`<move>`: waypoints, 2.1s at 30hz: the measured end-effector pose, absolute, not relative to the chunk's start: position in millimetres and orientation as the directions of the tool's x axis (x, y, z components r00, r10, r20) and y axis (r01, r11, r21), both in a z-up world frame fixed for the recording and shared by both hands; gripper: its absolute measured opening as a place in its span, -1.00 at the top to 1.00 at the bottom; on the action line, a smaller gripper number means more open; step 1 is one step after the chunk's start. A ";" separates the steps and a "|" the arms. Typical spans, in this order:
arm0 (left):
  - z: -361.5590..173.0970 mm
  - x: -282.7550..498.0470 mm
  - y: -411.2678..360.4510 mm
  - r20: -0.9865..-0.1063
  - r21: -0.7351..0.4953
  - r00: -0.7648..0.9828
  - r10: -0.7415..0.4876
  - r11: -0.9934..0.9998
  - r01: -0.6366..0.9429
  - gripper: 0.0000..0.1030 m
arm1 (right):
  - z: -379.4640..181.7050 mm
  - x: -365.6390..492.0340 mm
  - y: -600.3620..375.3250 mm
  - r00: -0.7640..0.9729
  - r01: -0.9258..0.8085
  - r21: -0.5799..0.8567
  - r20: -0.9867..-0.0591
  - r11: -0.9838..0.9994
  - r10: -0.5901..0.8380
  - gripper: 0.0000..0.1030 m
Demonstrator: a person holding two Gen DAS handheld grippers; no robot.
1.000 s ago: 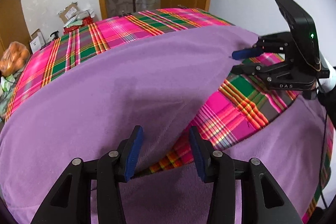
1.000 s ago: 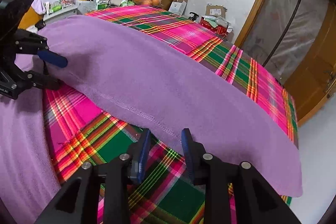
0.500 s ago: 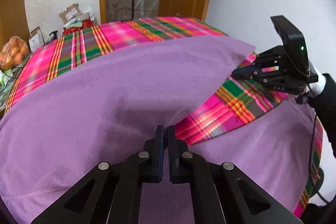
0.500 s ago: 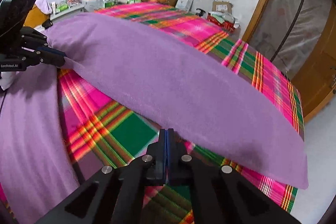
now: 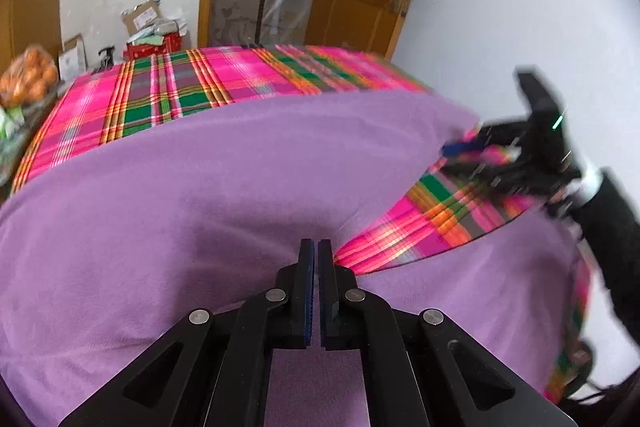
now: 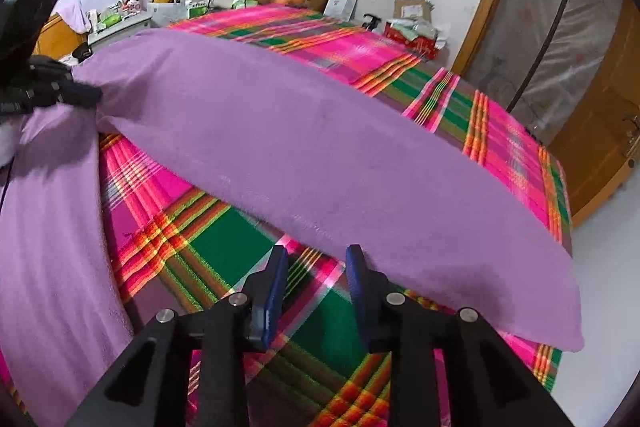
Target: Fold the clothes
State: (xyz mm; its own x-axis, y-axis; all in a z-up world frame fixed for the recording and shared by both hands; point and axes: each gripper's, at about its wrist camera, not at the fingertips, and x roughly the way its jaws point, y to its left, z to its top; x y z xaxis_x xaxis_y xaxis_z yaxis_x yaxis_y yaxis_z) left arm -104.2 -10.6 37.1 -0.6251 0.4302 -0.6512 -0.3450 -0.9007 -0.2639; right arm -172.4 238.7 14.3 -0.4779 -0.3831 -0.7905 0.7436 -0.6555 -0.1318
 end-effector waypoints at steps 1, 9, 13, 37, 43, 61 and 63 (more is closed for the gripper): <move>42.1 -102.2 -19.2 -0.636 -0.278 -0.643 0.426 -0.904 -0.324 0.96 | 14.1 -173.3 238.9 -0.470 0.745 -0.119 -0.791 -0.656 -0.391 0.41; 38.8 -128.9 -35.1 -0.668 -0.301 -0.659 0.346 -0.935 -0.186 0.92 | 18.7 -204.5 244.9 -0.496 0.617 -0.003 -0.778 -0.787 -0.385 0.41; 14.6 -137.2 -11.1 -0.750 -0.222 -0.586 0.306 -0.951 -0.214 0.91 | 11.2 -204.4 250.3 -0.468 0.601 0.010 -0.806 -0.799 -0.363 0.40; 3.0 -125.5 -23.2 -0.732 -0.230 -0.617 0.290 -0.957 -0.178 0.89 | 10.3 -267.0 178.1 -0.388 0.523 0.290 -0.756 -0.802 -0.527 0.54; 2.7 -124.9 -27.2 -0.723 -0.261 -0.615 0.315 -0.949 -0.178 0.89 | -3.6 -308.2 218.7 -0.457 0.235 0.462 -0.724 -0.855 -0.516 0.94; 2.6 -122.3 -33.9 -0.711 -0.311 -0.609 0.351 -0.934 -0.174 0.89 | -5.4 -269.5 415.7 -0.644 -0.212 0.550 -0.701 -0.808 -0.308 0.88; 2.8 -122.3 -33.8 -0.712 -0.309 -0.609 0.349 -0.935 -0.175 0.89 | -4.8 -258.9 431.2 -0.655 -0.254 0.557 -0.701 -0.790 -0.283 0.83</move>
State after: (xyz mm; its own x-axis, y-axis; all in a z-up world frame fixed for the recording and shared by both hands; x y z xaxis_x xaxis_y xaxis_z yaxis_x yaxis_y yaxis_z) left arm -122.3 -33.8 2.8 -0.6092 0.3495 -0.7118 -0.1746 -0.9348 -0.3094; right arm -258.9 431.2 -4.8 -0.6547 -0.2835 -0.7007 -0.2544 -0.7903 0.5574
